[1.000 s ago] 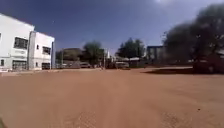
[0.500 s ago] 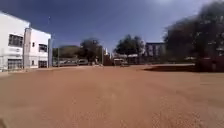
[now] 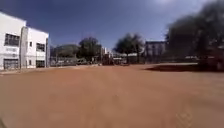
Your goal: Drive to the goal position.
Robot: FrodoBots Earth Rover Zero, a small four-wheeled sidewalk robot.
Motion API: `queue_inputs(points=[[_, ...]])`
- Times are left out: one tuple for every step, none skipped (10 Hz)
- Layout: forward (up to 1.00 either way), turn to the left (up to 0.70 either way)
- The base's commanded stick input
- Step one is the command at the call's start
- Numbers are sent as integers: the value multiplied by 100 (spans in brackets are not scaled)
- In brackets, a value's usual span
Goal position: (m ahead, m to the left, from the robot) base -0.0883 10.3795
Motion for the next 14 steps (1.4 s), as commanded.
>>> queue_inputs(points=[[100,0],[100,0],[100,0],[100,0],[100,0],[100,0],[100,0],[100,0],[100,0],[100,0],[100,0],[100,0],[100,0],[100,0]])
